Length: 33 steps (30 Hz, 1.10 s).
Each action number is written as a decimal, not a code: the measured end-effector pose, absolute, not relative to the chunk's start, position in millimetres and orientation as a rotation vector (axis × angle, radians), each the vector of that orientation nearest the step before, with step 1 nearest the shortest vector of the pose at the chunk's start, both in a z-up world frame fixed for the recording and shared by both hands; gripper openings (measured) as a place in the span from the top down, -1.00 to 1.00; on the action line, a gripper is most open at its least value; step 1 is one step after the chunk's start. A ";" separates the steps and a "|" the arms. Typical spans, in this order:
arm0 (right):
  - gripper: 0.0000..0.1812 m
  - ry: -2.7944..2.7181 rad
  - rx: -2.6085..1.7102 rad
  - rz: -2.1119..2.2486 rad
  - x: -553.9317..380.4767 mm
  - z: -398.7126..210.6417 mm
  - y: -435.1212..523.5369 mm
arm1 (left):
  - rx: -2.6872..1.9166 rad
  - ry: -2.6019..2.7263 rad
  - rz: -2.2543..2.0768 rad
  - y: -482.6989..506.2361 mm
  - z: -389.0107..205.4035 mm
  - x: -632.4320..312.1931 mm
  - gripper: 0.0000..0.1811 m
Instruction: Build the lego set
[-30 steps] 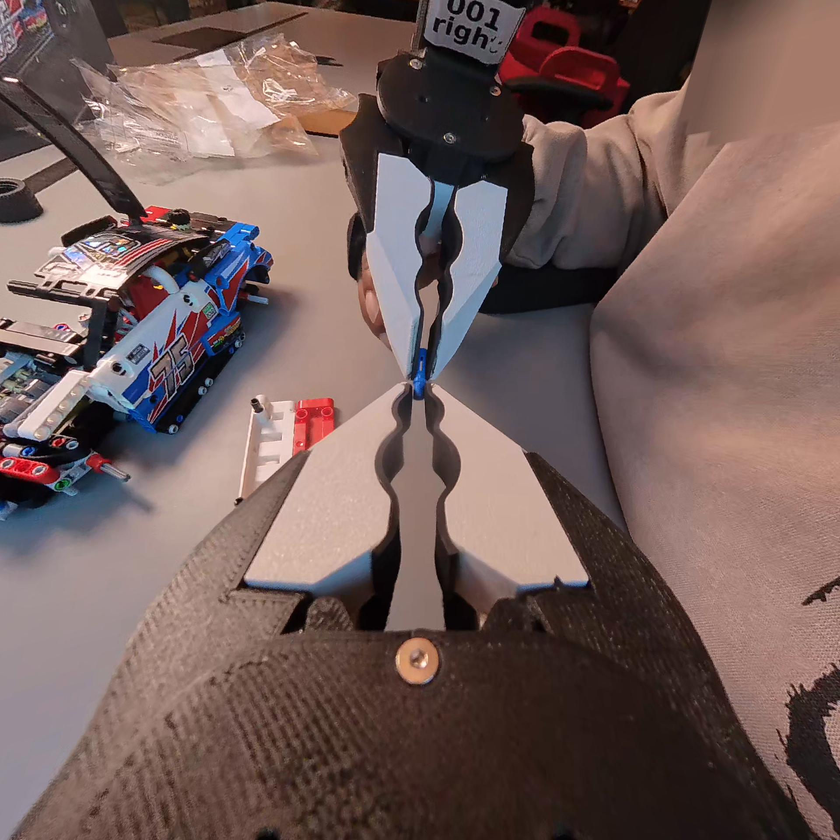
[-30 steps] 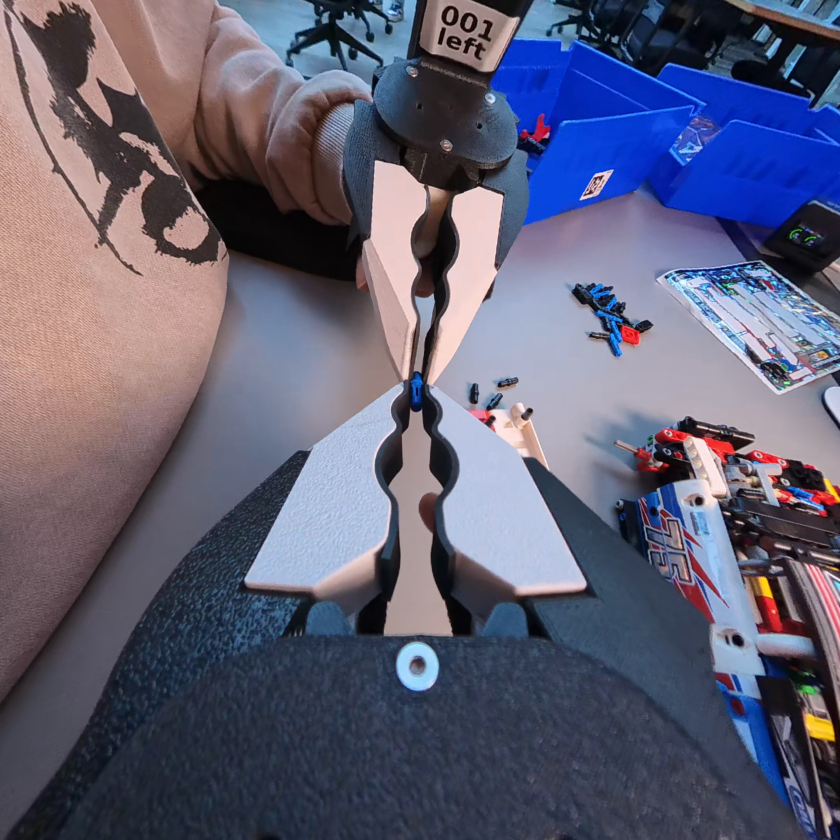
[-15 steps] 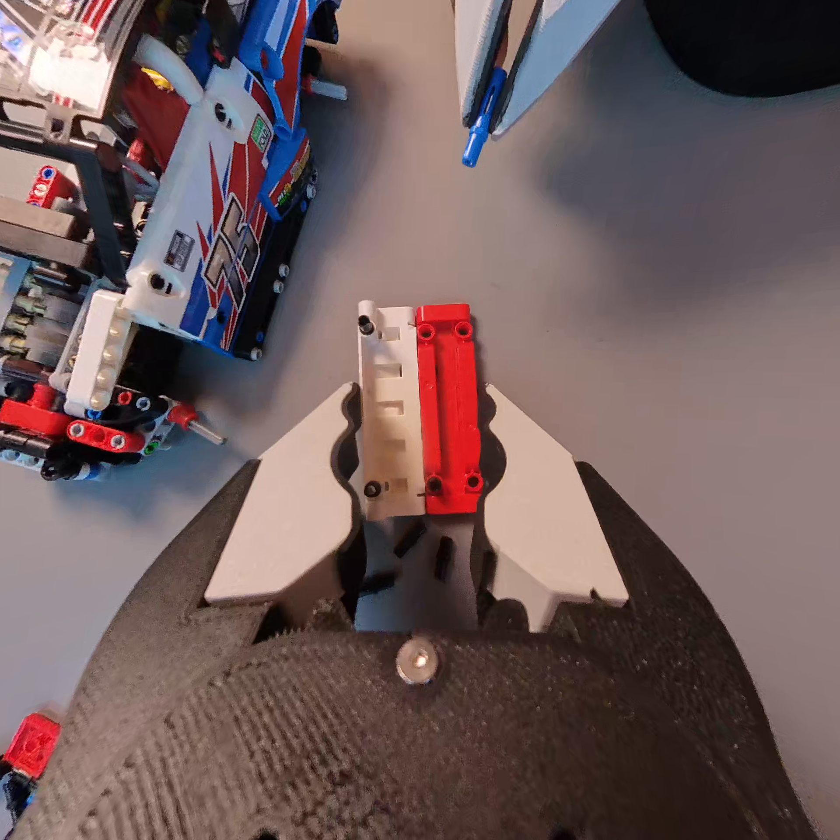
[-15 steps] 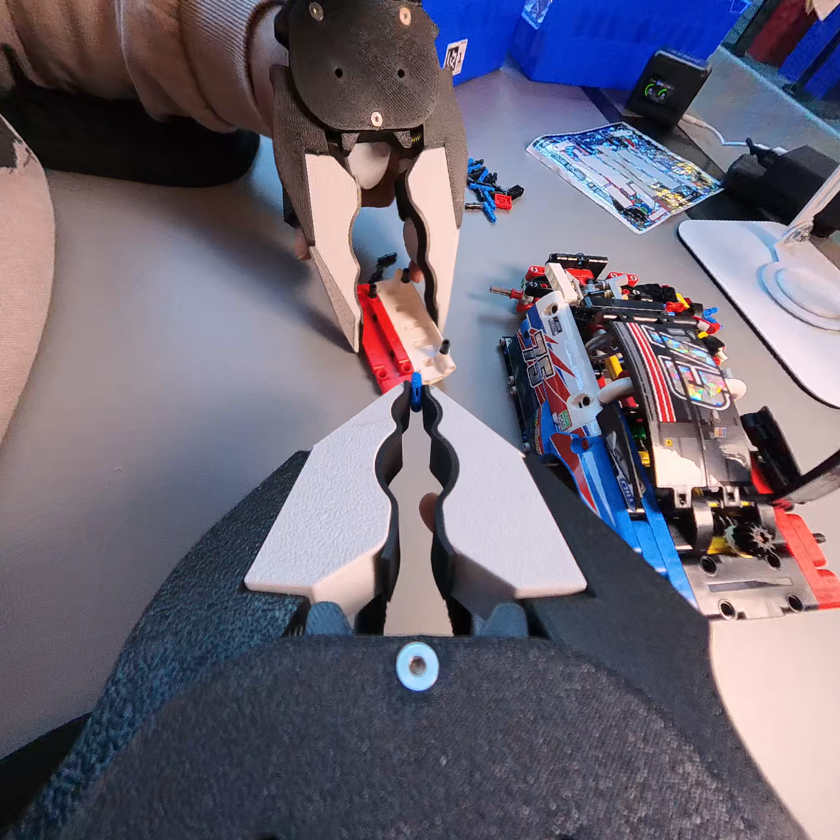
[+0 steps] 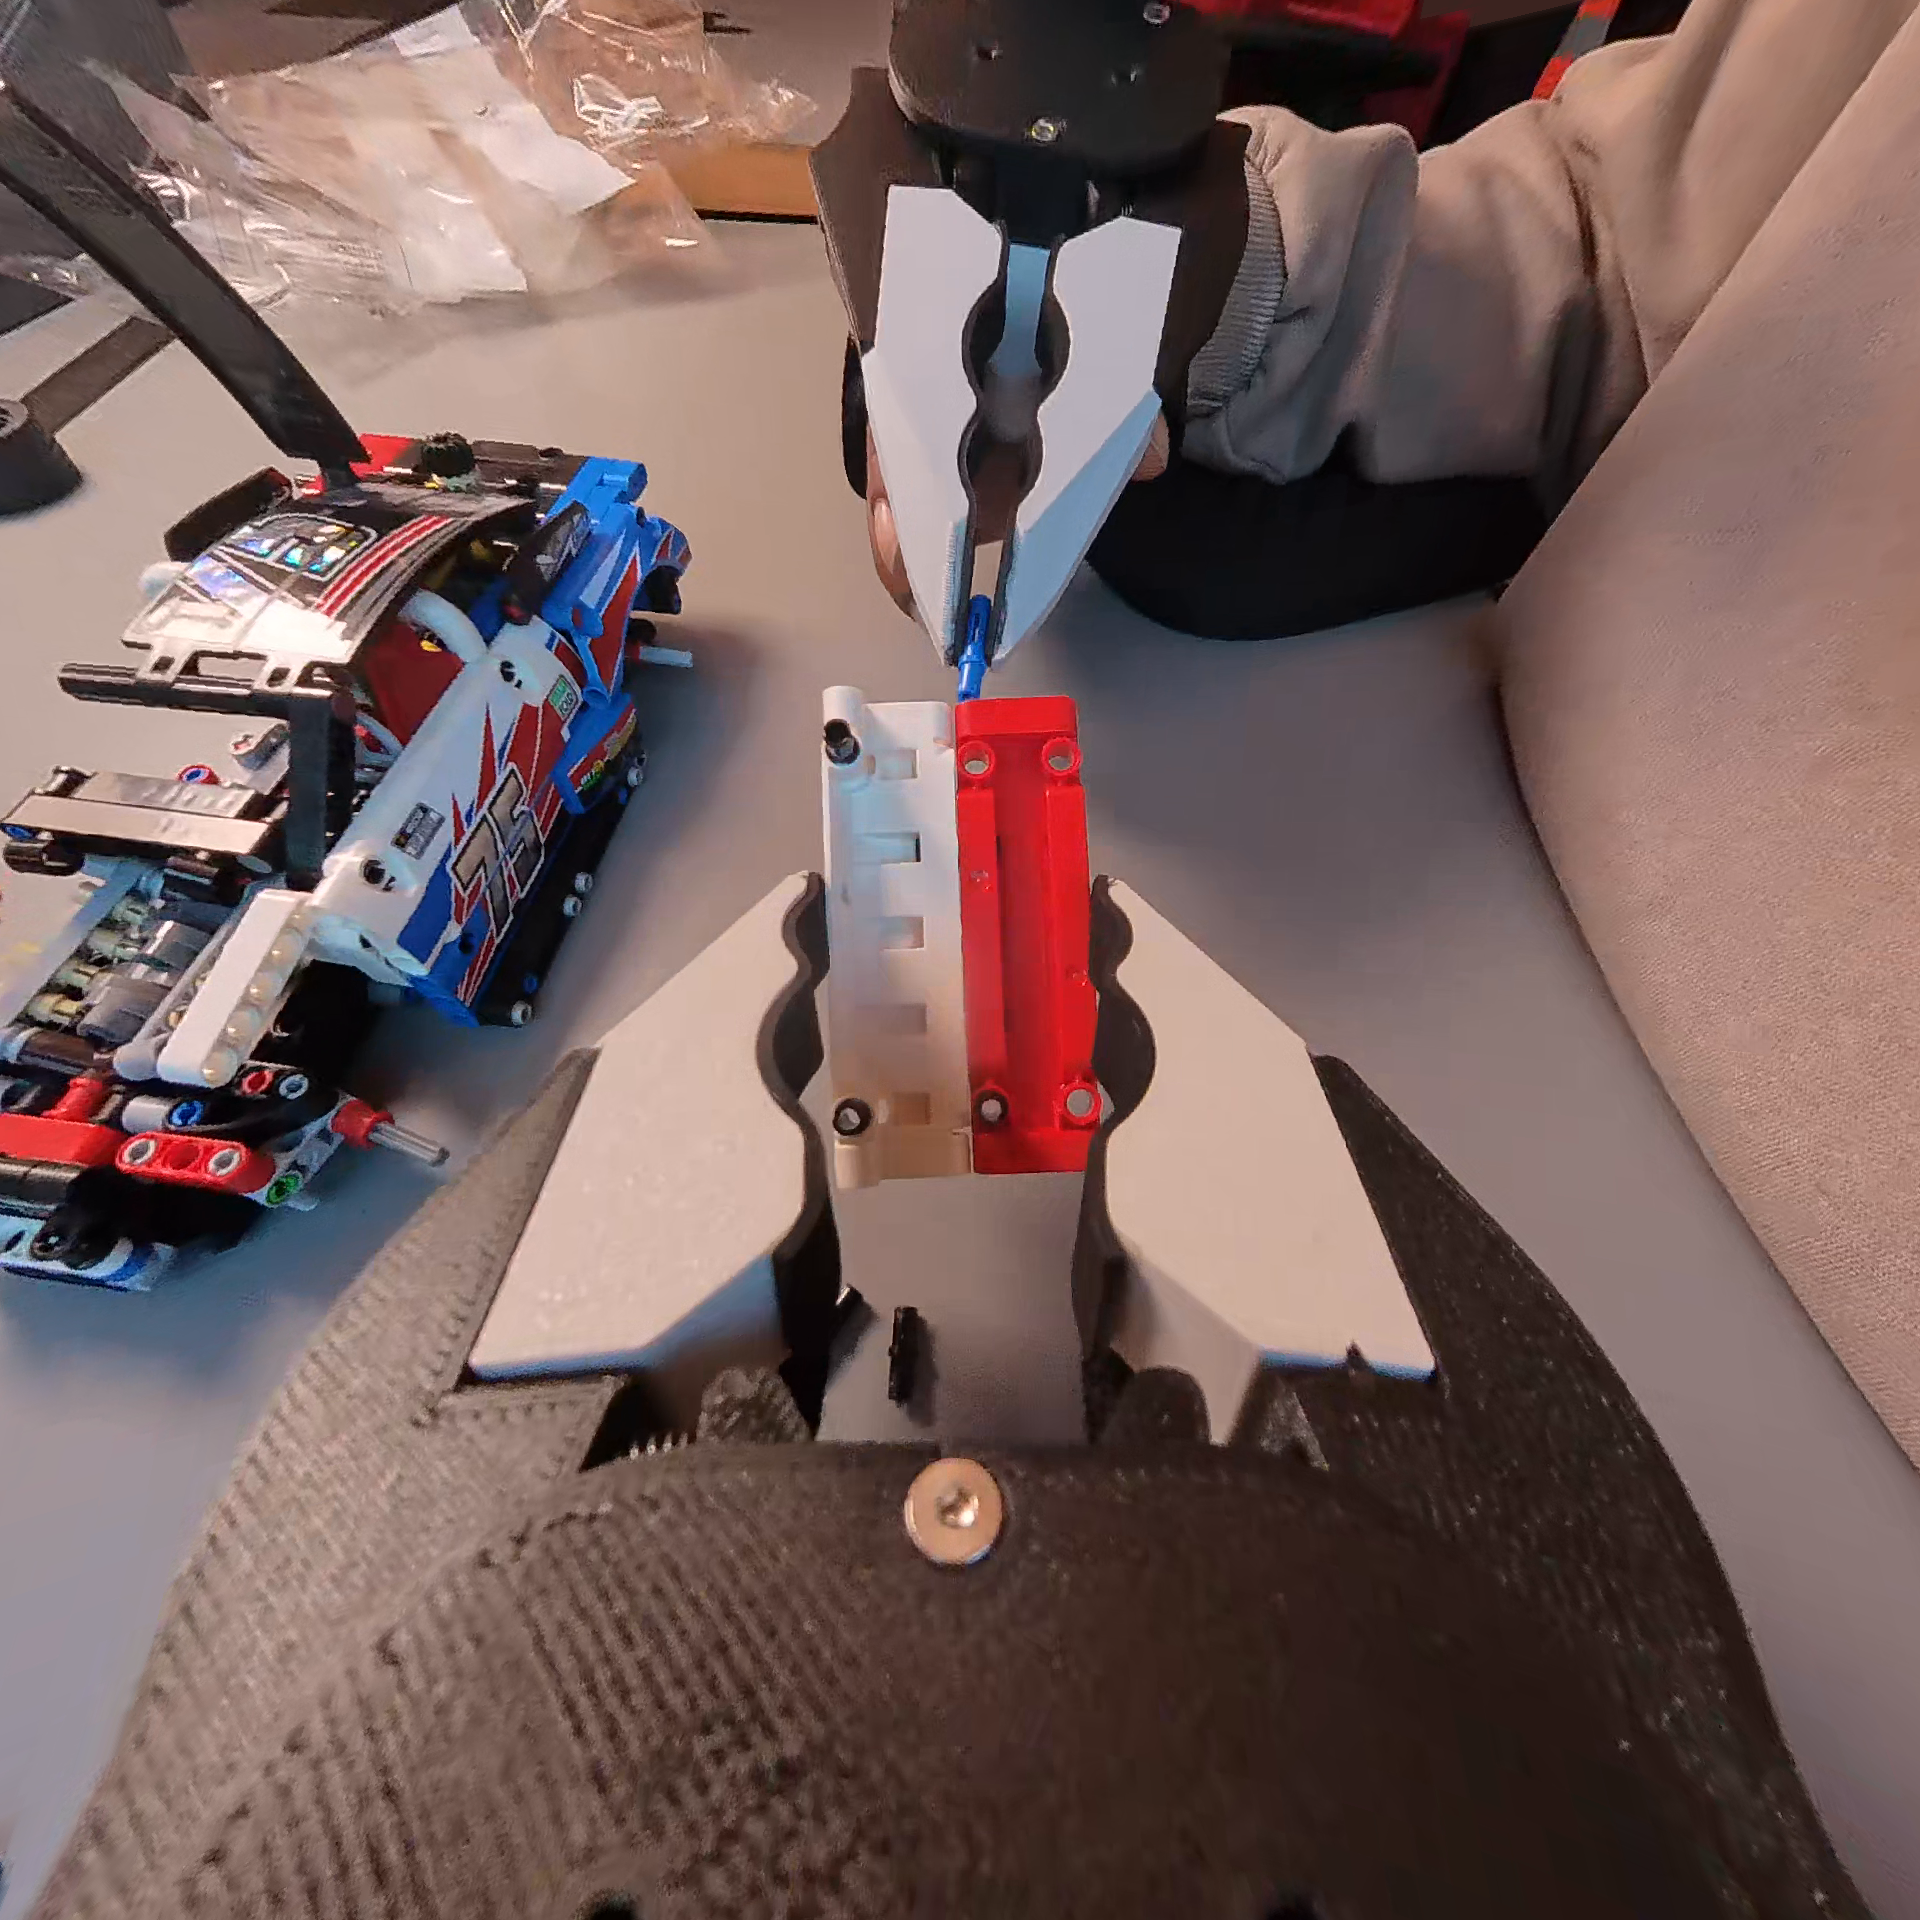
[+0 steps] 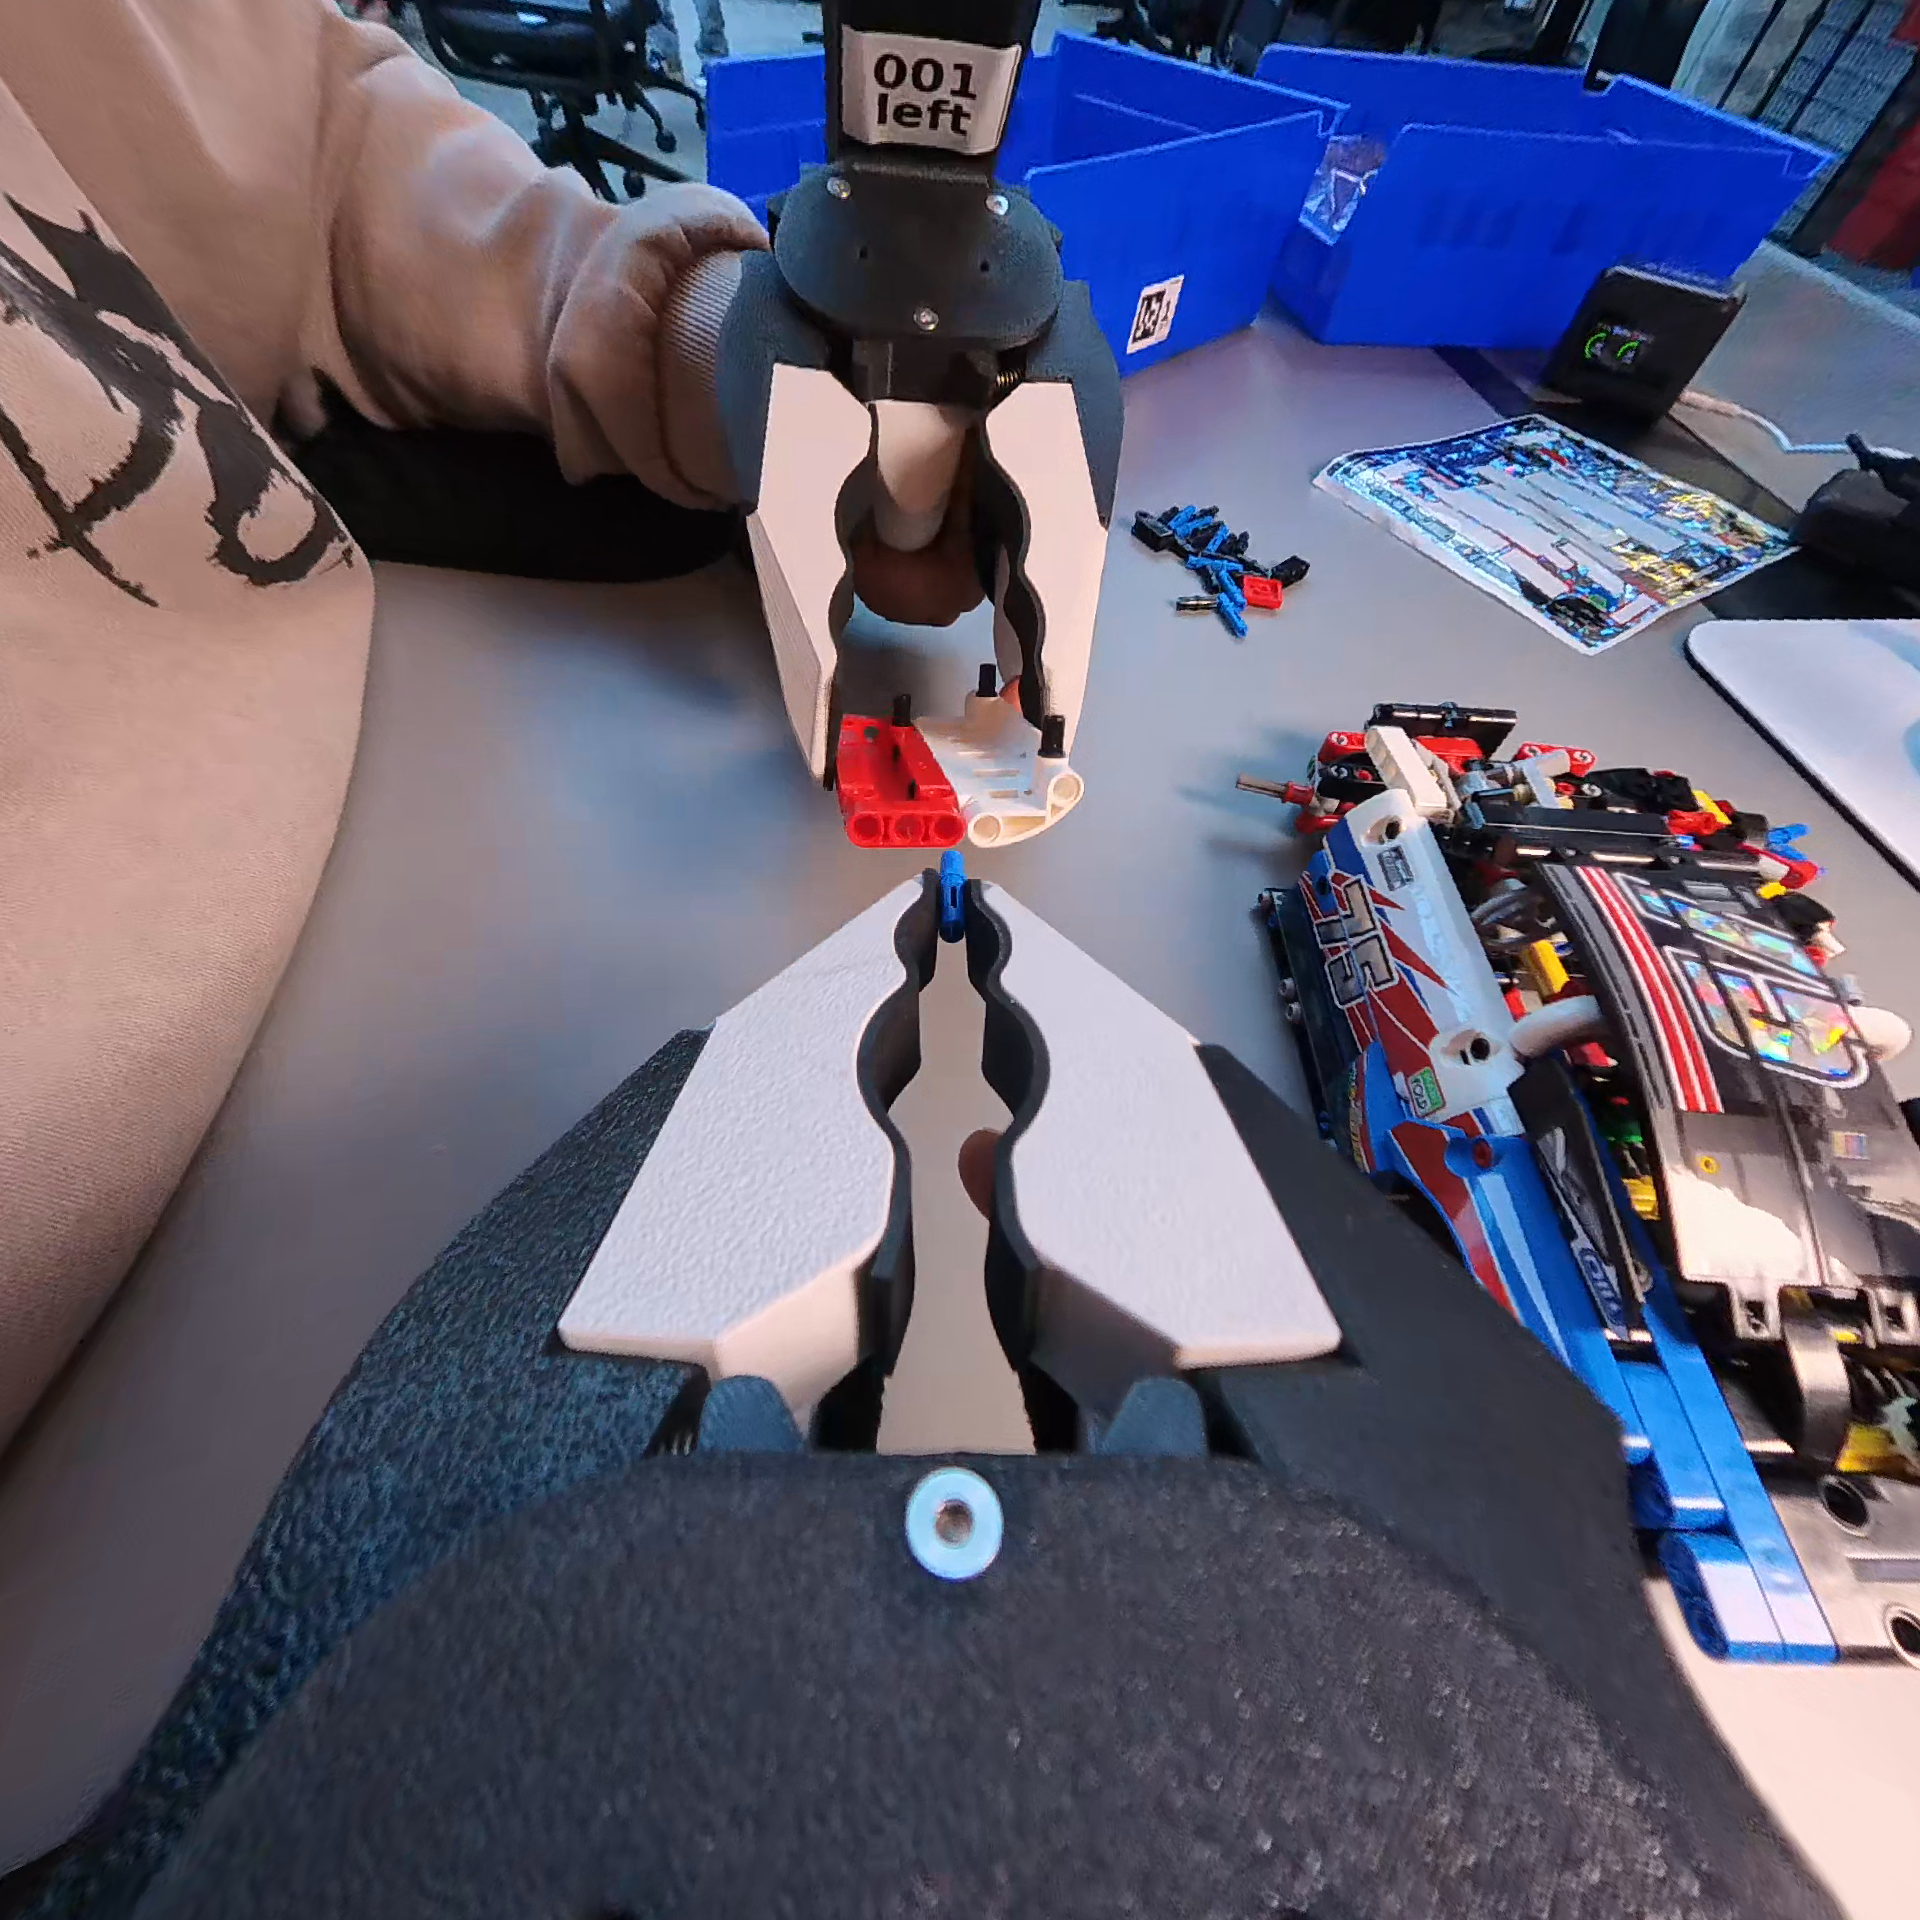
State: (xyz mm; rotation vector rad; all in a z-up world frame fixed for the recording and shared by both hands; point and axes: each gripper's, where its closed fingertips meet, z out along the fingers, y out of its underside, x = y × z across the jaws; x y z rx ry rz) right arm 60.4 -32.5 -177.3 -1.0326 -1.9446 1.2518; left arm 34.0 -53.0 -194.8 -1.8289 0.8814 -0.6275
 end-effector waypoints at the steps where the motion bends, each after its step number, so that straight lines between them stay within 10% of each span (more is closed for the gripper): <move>1: 0.98 -1.939 -1.033 1.250 60.2 -176.5 -32.0 | -1.828 0.889 -0.629 -53.2 -195.0 35.6 0.46; 33: 0.98 -1.943 -1.110 1.243 62.0 -183.0 -25.0 | -1.885 0.980 -0.533 -59.5 -217.4 43.9 0.46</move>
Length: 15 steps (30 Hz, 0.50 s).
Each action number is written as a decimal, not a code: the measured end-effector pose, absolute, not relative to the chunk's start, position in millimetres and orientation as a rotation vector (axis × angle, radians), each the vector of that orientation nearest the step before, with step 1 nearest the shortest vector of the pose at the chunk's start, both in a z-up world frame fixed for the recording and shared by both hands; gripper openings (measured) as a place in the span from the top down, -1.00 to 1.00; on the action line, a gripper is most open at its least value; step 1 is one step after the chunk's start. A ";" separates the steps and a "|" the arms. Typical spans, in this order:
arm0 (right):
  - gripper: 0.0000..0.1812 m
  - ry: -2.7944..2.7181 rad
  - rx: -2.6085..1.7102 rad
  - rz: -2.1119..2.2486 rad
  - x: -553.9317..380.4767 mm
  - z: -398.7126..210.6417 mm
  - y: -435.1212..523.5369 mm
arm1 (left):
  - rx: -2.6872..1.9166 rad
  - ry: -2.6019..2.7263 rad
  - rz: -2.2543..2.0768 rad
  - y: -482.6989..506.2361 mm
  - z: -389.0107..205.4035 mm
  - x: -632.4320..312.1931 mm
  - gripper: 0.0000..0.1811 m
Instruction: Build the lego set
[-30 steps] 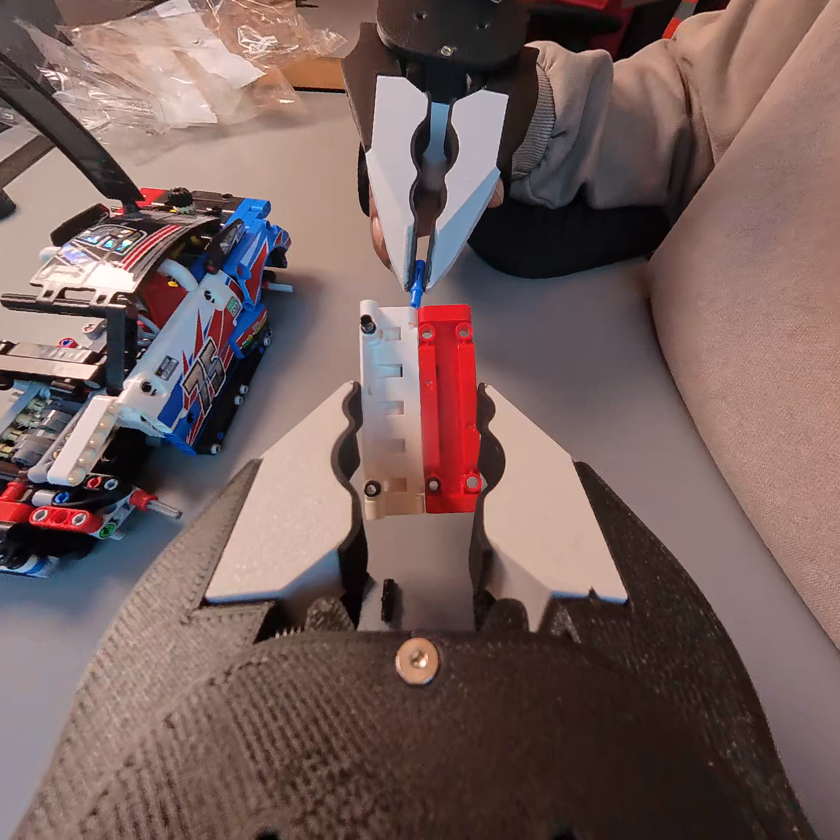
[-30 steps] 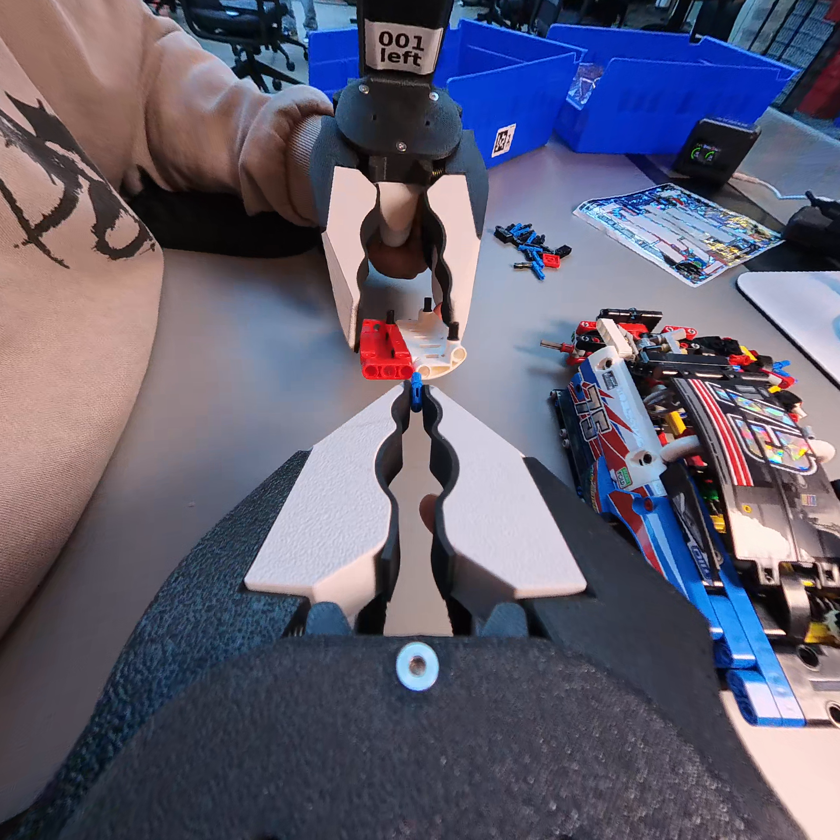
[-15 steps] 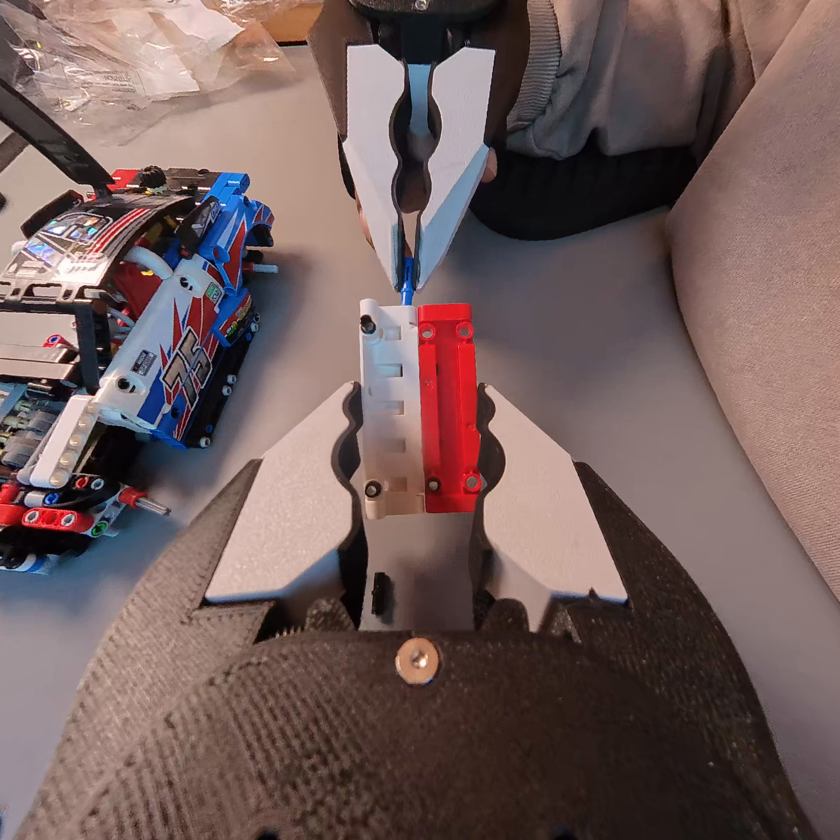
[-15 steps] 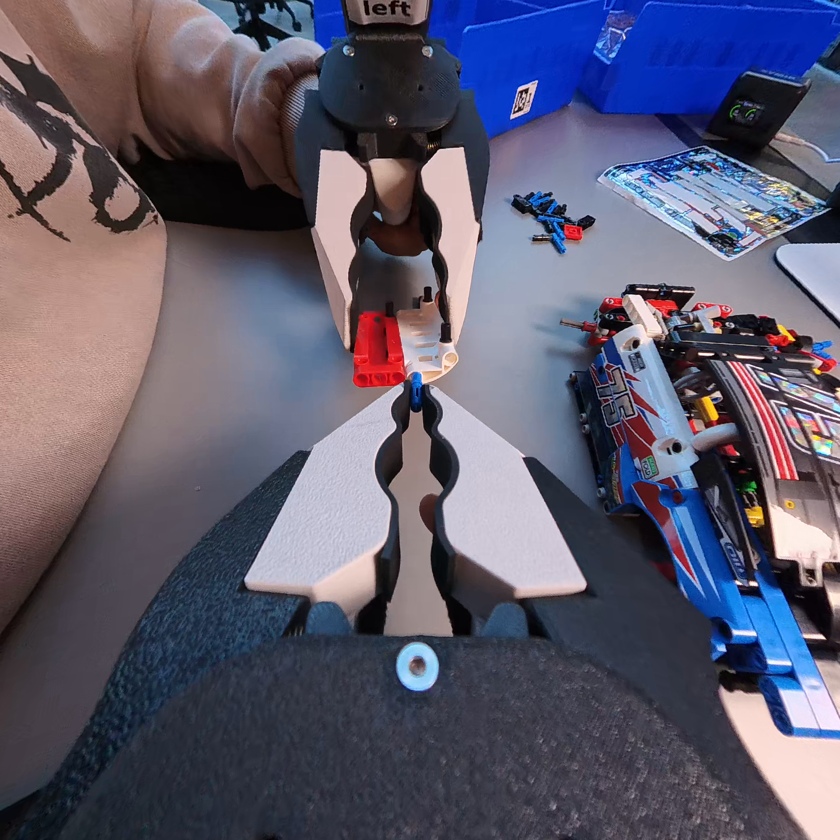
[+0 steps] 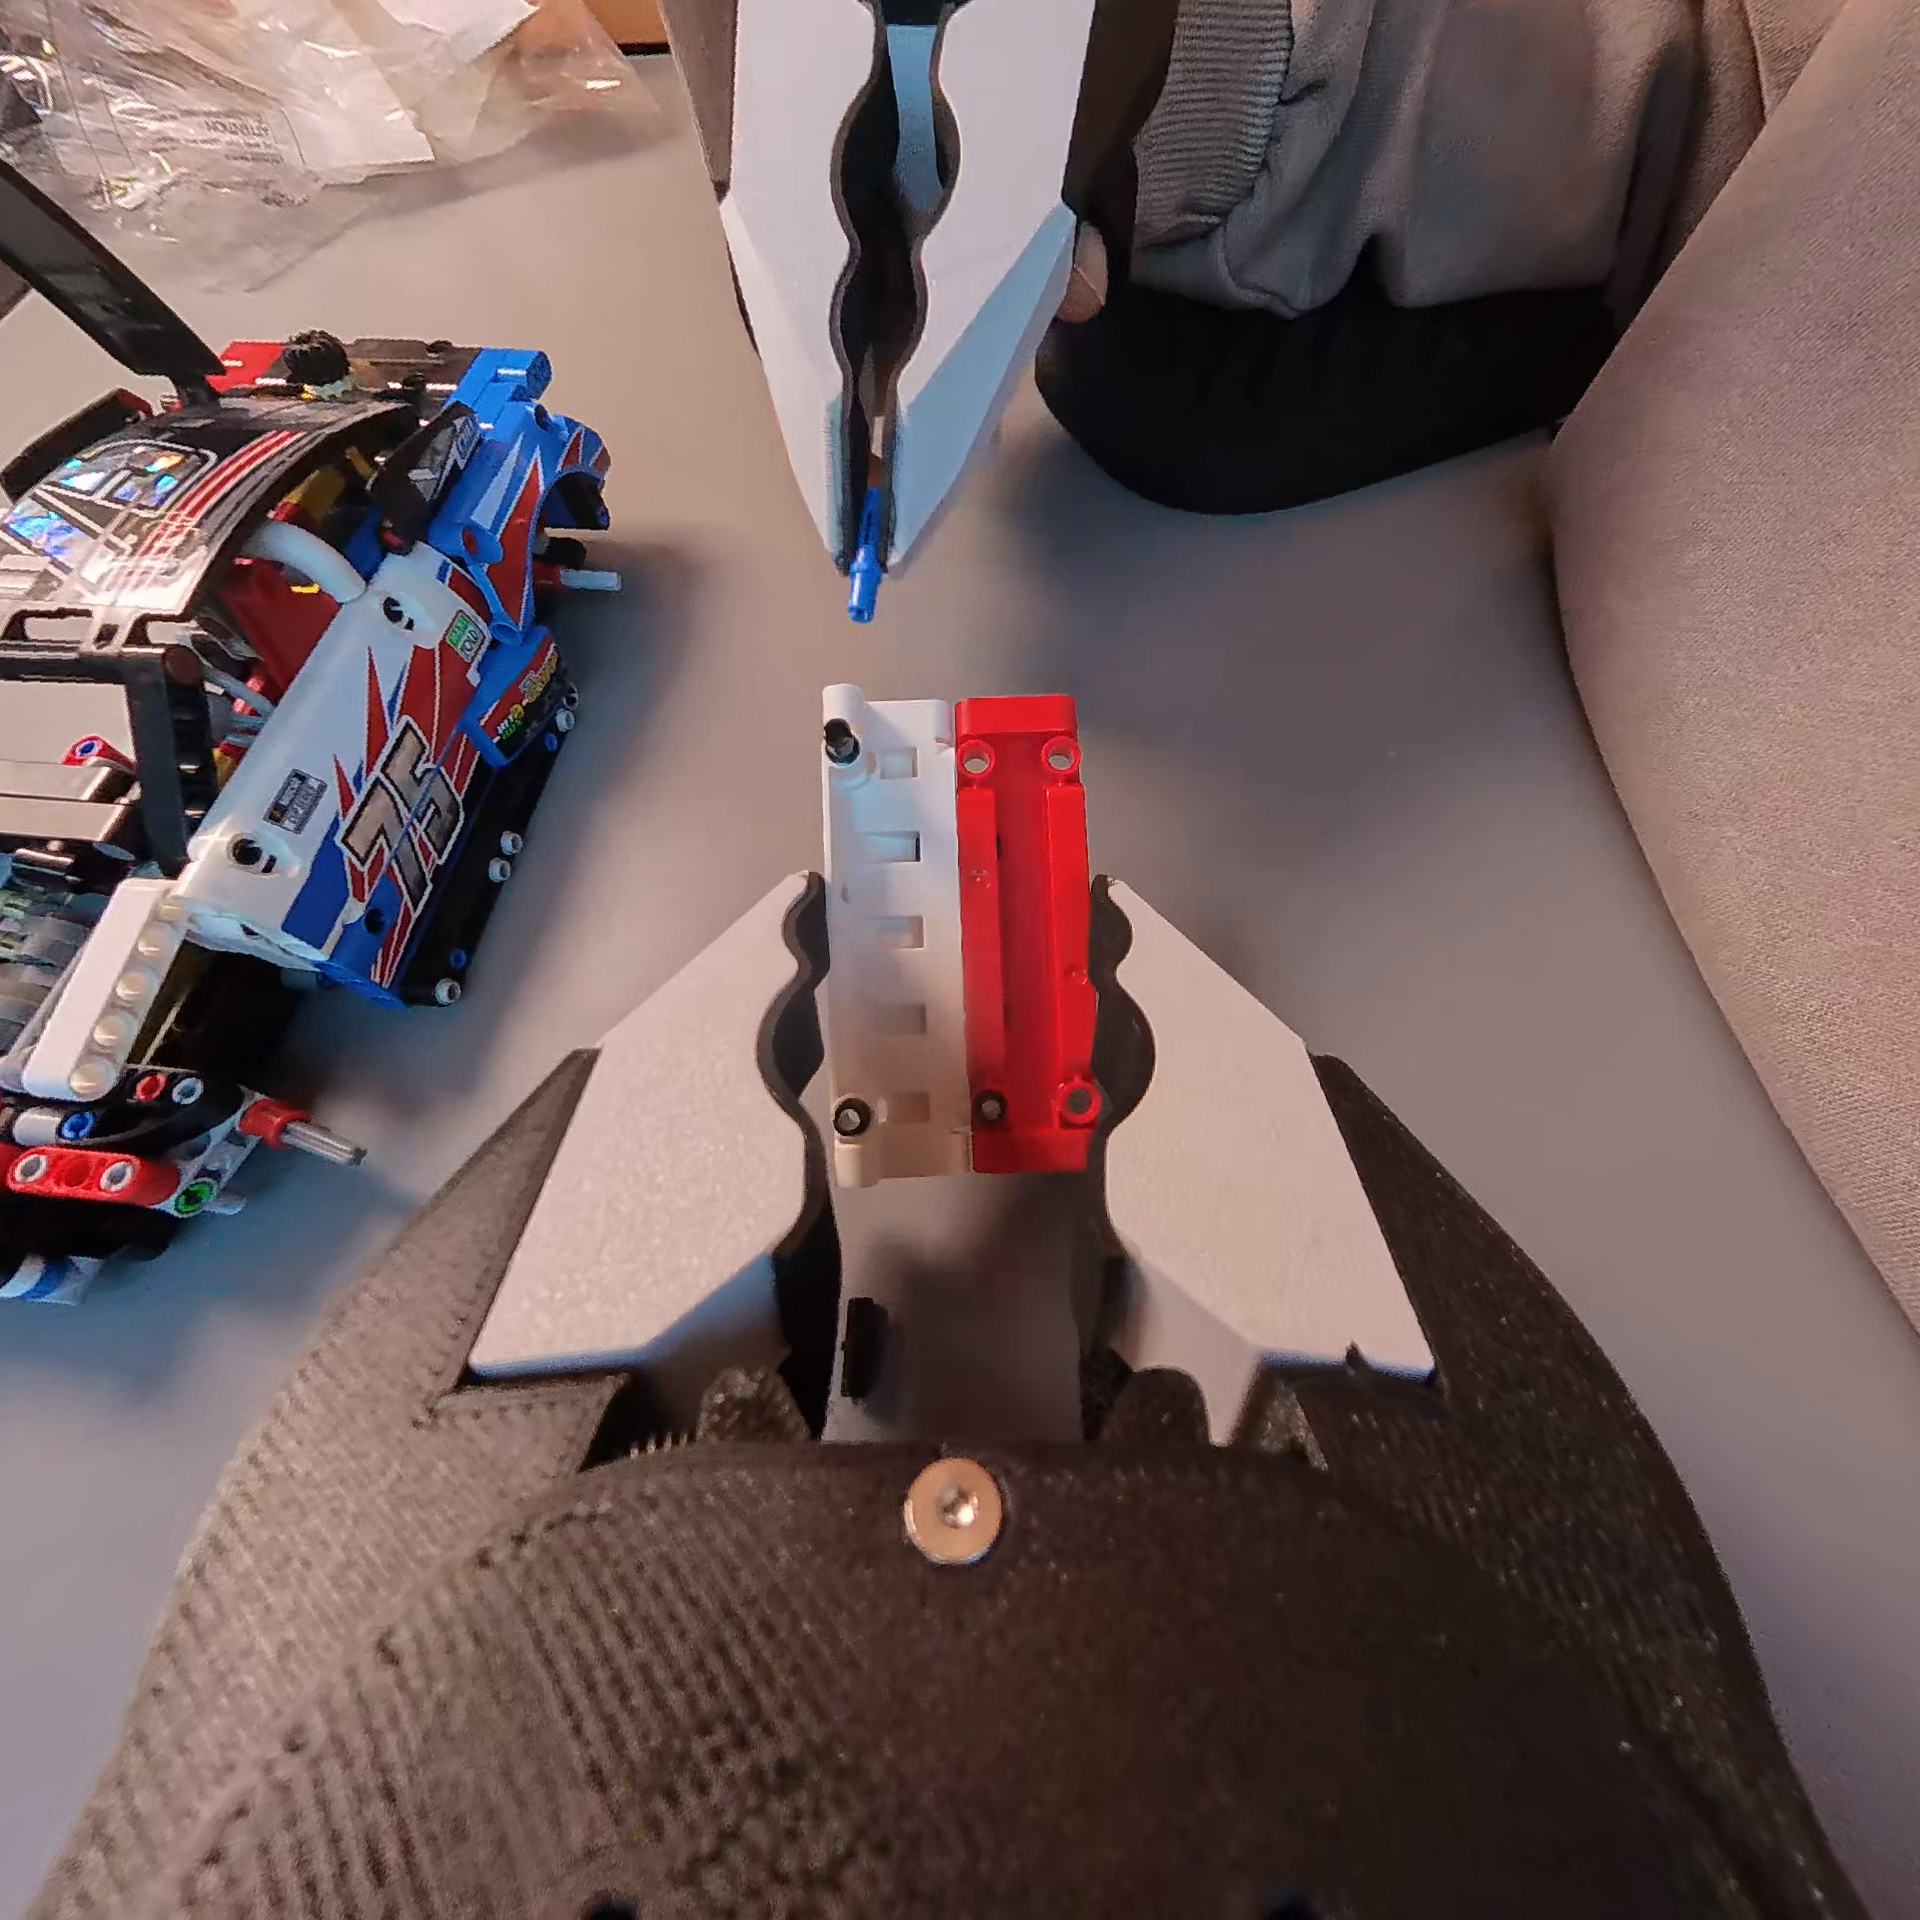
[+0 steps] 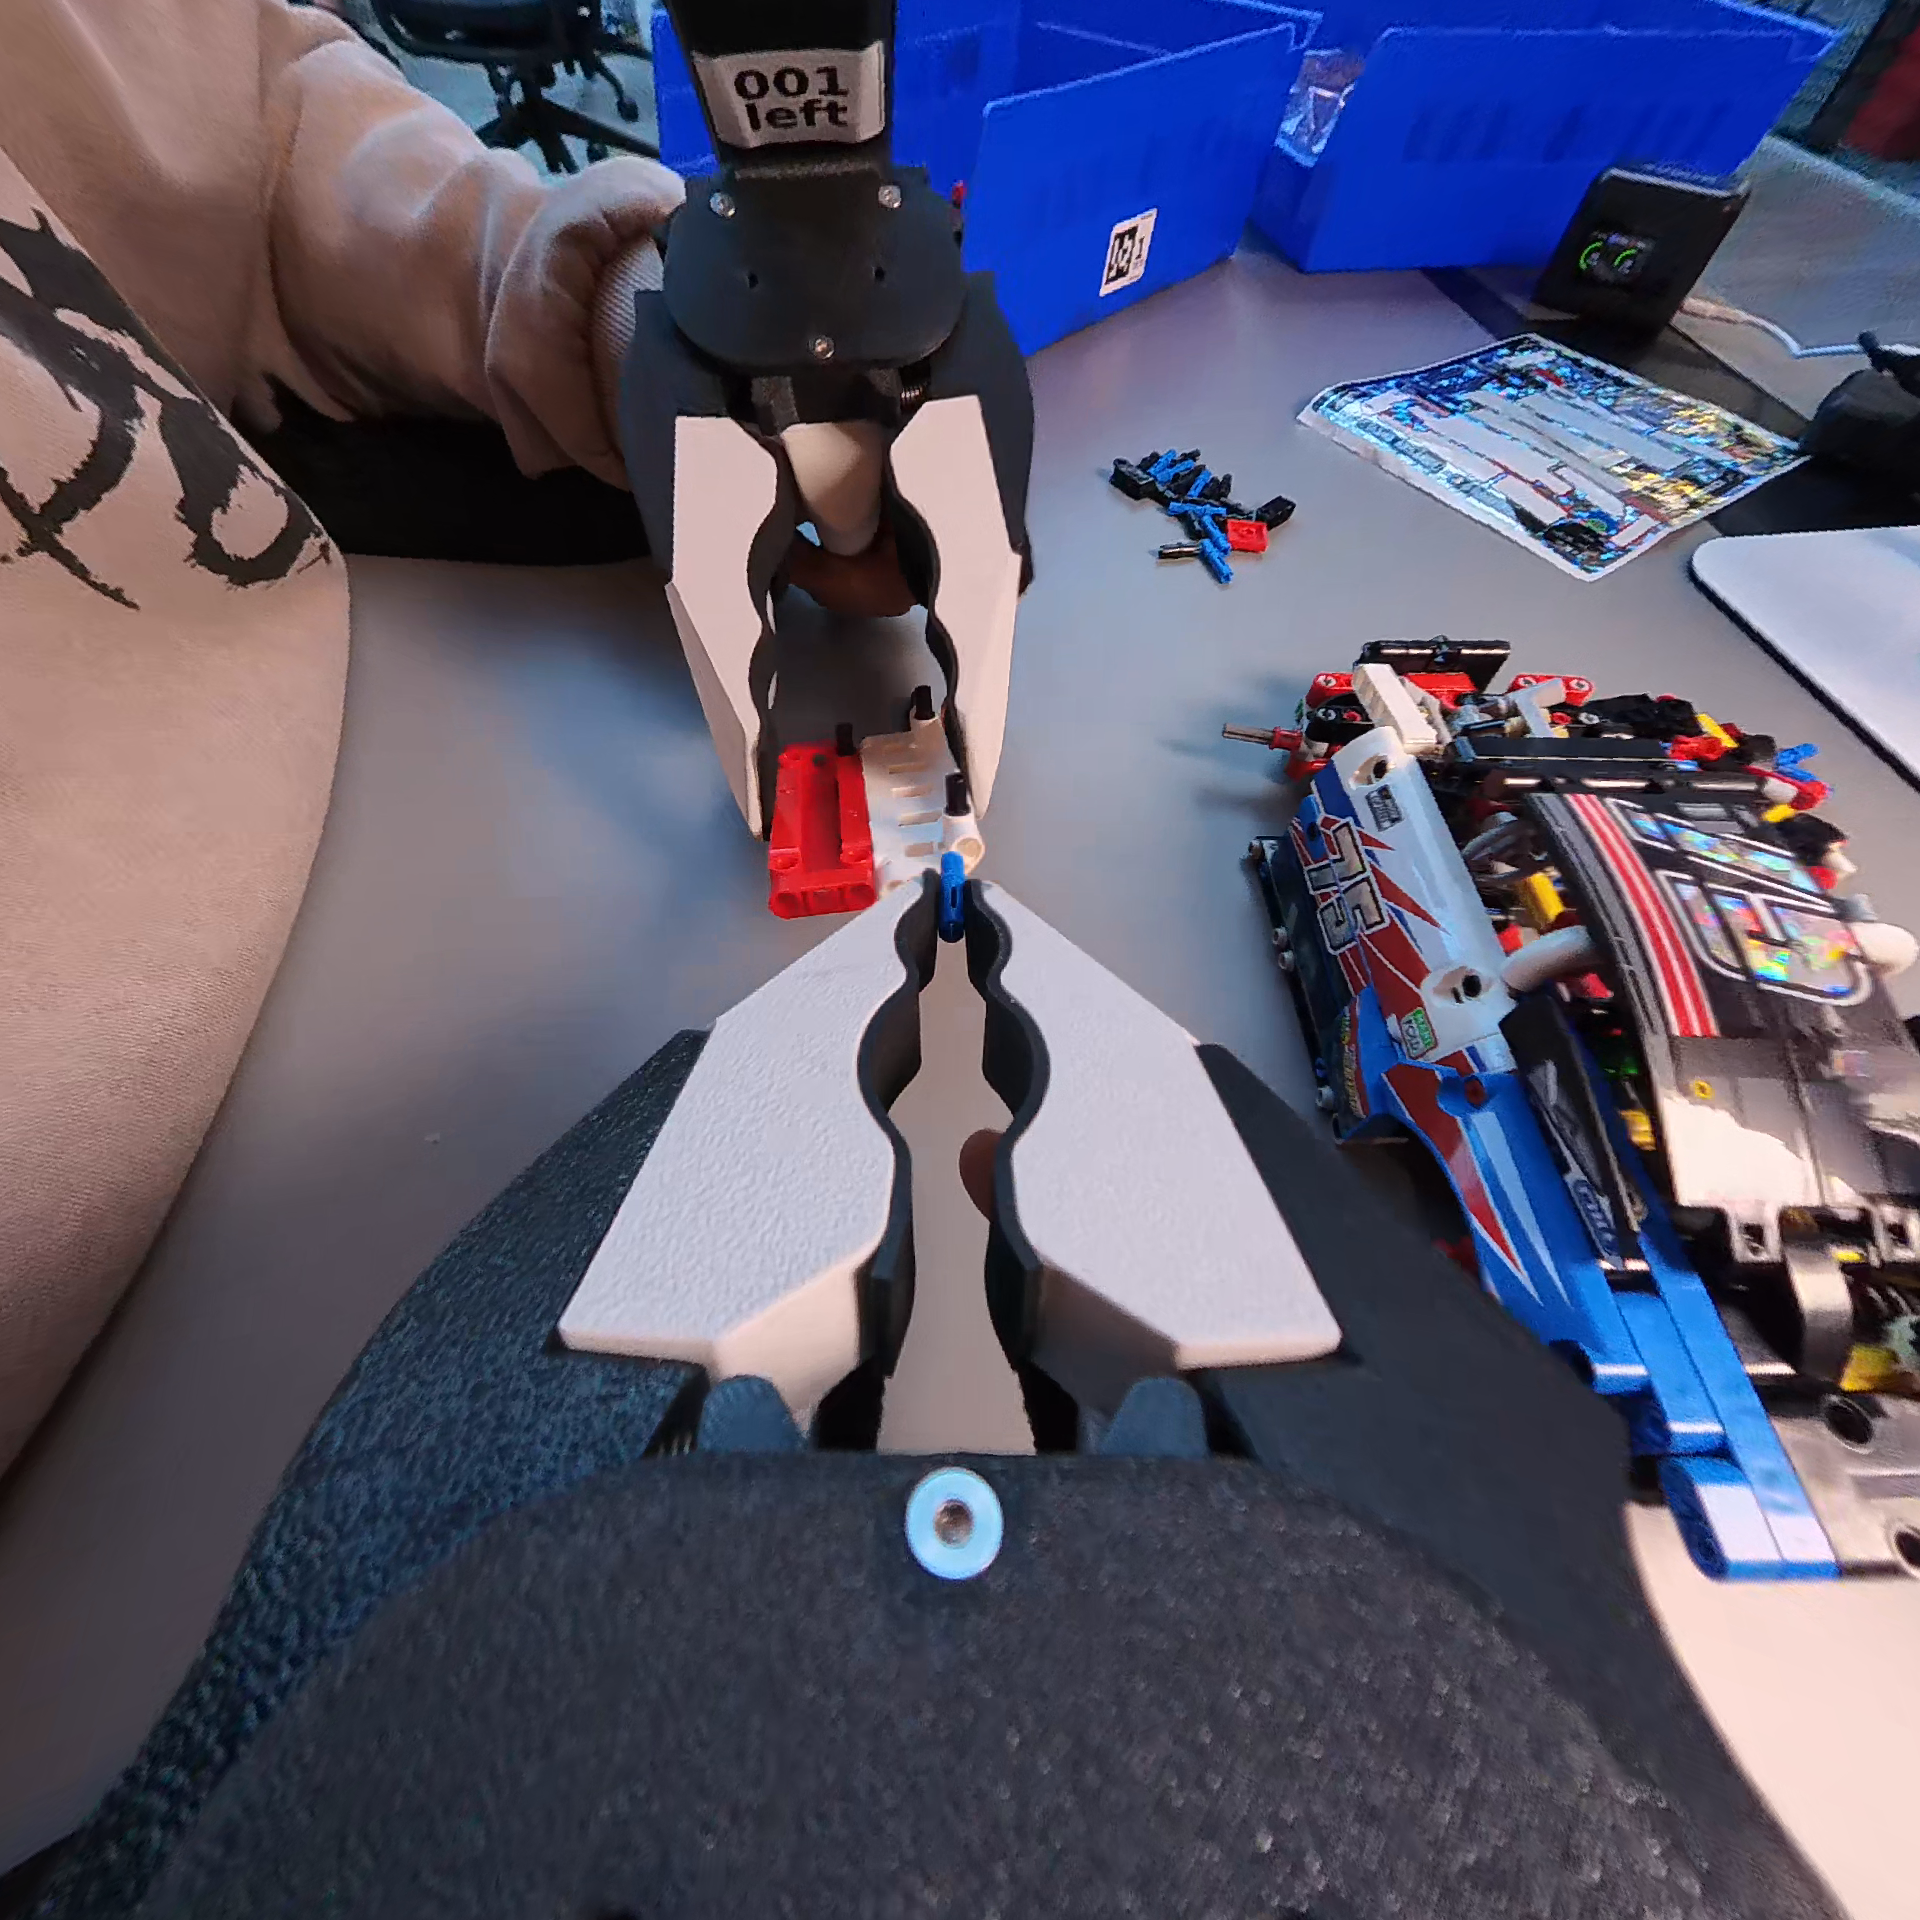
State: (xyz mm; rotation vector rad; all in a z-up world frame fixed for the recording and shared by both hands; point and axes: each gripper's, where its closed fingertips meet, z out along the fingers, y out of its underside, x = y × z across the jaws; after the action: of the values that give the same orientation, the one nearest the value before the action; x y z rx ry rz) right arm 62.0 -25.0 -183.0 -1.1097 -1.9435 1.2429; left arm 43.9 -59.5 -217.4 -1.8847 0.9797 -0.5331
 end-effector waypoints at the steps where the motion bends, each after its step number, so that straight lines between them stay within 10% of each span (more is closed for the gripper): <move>1: 0.98 -1.933 -1.110 1.240 61.6 -181.8 -23.5 | -1.883 0.980 -0.539 -59.8 -217.0 45.0 0.46; 15: 0.98 -1.995 -1.109 1.216 60.0 -195.3 -33.2 | -1.888 1.029 -0.549 -65.9 -220.6 52.3 0.46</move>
State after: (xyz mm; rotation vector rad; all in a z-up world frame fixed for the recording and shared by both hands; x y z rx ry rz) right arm 60.0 -33.2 -195.3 -1.1085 -1.9947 1.2158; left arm 52.3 -65.9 -220.6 -1.8883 1.0285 -0.5485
